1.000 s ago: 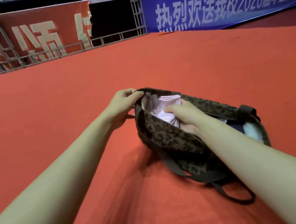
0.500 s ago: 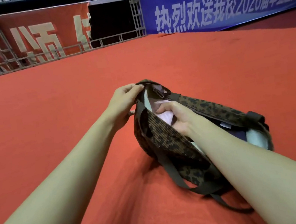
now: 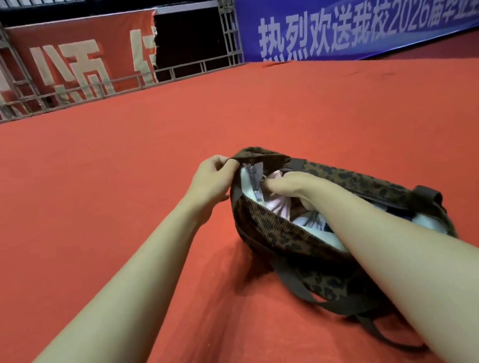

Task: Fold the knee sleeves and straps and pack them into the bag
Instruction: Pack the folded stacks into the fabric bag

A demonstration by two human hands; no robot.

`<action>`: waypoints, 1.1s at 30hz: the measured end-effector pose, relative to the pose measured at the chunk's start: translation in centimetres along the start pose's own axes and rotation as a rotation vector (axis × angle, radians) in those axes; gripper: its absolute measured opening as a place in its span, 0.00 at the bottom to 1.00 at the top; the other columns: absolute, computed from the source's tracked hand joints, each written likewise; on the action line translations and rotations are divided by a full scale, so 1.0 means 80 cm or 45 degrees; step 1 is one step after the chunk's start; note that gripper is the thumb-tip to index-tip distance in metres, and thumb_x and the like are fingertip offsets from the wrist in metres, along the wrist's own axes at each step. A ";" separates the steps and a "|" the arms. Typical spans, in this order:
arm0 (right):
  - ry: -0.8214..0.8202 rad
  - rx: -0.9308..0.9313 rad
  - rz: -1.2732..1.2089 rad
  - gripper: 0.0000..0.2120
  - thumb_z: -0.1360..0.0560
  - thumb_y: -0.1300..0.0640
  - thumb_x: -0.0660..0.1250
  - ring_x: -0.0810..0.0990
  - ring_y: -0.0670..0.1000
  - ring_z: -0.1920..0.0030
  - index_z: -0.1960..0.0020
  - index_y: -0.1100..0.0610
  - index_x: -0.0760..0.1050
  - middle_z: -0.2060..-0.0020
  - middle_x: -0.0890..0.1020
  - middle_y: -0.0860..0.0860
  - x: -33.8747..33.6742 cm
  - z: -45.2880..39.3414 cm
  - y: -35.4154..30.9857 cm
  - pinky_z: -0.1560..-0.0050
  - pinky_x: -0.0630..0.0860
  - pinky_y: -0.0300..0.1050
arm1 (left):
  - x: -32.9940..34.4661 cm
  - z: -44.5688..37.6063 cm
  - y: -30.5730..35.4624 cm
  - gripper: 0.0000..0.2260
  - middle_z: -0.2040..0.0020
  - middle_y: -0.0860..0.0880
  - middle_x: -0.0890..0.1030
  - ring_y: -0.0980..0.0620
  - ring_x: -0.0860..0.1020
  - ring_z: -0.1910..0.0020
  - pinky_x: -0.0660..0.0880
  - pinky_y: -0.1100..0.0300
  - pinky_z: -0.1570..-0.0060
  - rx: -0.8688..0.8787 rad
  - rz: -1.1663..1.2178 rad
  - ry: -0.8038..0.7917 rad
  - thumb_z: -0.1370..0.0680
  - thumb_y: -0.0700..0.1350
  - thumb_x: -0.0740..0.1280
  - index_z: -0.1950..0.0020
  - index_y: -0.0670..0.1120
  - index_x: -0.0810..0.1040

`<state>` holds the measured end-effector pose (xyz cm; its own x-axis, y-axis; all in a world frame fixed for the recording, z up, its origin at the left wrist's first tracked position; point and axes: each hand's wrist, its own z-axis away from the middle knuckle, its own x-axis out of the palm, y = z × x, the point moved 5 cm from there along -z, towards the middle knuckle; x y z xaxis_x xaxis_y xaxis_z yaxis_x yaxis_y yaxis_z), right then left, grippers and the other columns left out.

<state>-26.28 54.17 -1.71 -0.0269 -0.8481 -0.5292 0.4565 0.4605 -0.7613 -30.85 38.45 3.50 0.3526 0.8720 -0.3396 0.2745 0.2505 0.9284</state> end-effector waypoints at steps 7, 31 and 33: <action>0.353 0.286 0.518 0.21 0.15 0.50 0.55 0.80 0.55 0.64 0.60 0.57 0.77 0.64 0.82 0.54 -0.015 -0.005 0.024 0.61 0.73 0.46 | -0.003 0.010 0.004 0.06 0.64 0.49 0.76 0.50 0.72 0.64 0.70 0.57 0.63 0.053 -0.152 0.052 0.19 0.44 0.63 0.56 0.47 0.74; 0.699 -0.455 0.966 0.13 0.19 0.51 0.60 0.80 0.64 0.48 0.44 0.56 0.80 0.46 0.80 0.59 0.054 0.190 -0.016 0.55 0.71 0.51 | -0.046 0.099 -0.019 0.12 0.39 0.52 0.84 0.53 0.81 0.38 0.78 0.46 0.36 -0.144 -0.183 -0.285 0.17 0.45 0.63 0.33 0.53 0.76; 0.696 -0.513 0.911 0.12 0.20 0.52 0.60 0.80 0.64 0.47 0.48 0.56 0.81 0.53 0.82 0.58 0.070 0.197 -0.025 0.55 0.72 0.52 | -0.074 0.130 -0.021 0.12 0.40 0.53 0.85 0.51 0.82 0.39 0.78 0.47 0.36 -0.137 -0.191 -0.282 0.16 0.42 0.61 0.34 0.50 0.77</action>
<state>-13.28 44.36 2.73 -0.3158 -0.1436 -0.9379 0.1912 0.9586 -0.2112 -24.08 28.47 2.38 0.5051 0.7118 -0.4881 0.2459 0.4234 0.8719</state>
